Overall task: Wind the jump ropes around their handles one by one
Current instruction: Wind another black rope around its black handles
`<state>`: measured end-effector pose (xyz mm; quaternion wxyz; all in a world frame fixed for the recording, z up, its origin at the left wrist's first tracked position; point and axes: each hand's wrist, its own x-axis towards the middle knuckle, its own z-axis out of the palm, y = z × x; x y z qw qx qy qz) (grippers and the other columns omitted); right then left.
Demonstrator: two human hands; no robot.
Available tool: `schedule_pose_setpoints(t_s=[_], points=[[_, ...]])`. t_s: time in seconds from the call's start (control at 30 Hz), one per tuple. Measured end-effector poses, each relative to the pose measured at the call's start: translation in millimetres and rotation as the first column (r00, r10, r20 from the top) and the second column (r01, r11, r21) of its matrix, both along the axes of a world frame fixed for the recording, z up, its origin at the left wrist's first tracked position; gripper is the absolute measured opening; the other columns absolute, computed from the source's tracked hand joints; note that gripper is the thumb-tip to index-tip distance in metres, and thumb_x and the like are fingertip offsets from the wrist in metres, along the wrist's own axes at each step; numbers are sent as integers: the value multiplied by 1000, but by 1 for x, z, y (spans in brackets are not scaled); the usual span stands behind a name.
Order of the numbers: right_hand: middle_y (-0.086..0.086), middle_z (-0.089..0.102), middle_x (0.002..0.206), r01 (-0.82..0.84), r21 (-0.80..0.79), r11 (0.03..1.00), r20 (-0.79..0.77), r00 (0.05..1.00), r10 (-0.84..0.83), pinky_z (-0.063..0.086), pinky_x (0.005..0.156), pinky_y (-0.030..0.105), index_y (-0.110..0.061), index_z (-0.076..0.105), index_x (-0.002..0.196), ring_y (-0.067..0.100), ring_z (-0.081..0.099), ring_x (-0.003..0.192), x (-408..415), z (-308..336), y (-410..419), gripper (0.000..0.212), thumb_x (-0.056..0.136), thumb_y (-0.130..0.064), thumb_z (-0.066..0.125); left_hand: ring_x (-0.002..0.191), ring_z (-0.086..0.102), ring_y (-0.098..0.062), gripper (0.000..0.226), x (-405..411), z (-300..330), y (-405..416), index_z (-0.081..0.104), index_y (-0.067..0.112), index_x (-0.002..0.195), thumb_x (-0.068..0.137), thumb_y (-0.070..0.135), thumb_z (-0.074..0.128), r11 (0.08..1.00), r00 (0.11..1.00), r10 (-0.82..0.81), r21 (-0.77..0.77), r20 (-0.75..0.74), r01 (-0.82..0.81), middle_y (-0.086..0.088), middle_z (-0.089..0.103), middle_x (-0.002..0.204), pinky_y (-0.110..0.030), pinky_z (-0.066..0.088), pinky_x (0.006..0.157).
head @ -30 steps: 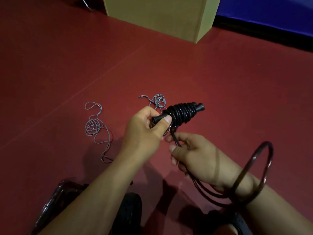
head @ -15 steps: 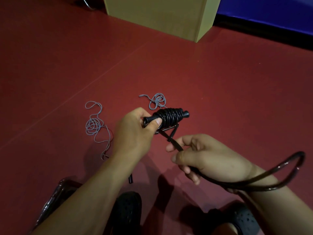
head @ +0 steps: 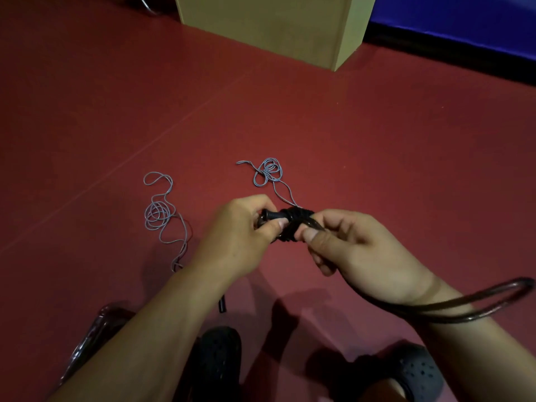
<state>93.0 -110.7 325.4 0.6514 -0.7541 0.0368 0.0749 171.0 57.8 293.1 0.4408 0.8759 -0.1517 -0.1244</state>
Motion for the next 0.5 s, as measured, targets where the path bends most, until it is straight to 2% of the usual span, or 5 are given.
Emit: schedule_pose_setpoints(t_s=[0.1,0.17,0.27,0.33,0.5], points=[[0,55,61,49,-159,986,69,997,-39,39,54,25,-10,66,87,10,47,54,0,-3,-3,17,98,-13,54,55,44,-11,10,-1,0,0,61,26,83,93,23,63,996,996,-94,-5,3,94,-1,63,68,-32,39,59],[-2,68,71,71,-278,958,130,991,-35,47,59,27,-17,68,91,9,57,59,0,-4,-7,18,99,-14,52,55,44,-10,10,-2,1,-1,61,27,85,95,23,60,991,991,-134,19,24,134,5,59,67,-33,41,59],[1,73,74,130,-371,919,147,986,-80,56,65,40,-23,70,92,16,69,65,2,-5,-14,13,97,-21,58,62,48,-12,9,-4,4,-1,60,26,88,95,25,56,980,980,-199,-20,2,199,1,58,70,-41,47,67],[0,70,63,211,-430,878,147,976,-163,51,54,33,-24,71,83,12,63,53,4,-3,-21,9,88,-31,69,66,49,-13,8,-5,5,-1,60,26,88,91,30,53,963,964,-263,-69,-42,260,-3,58,71,-45,48,69],[3,64,52,264,-426,866,57,962,-265,39,45,26,-13,68,62,7,47,41,6,8,-33,32,68,-41,83,66,45,-11,13,-10,11,-2,62,21,89,89,31,53,916,916,-369,-228,-158,330,6,51,71,-36,41,66]])
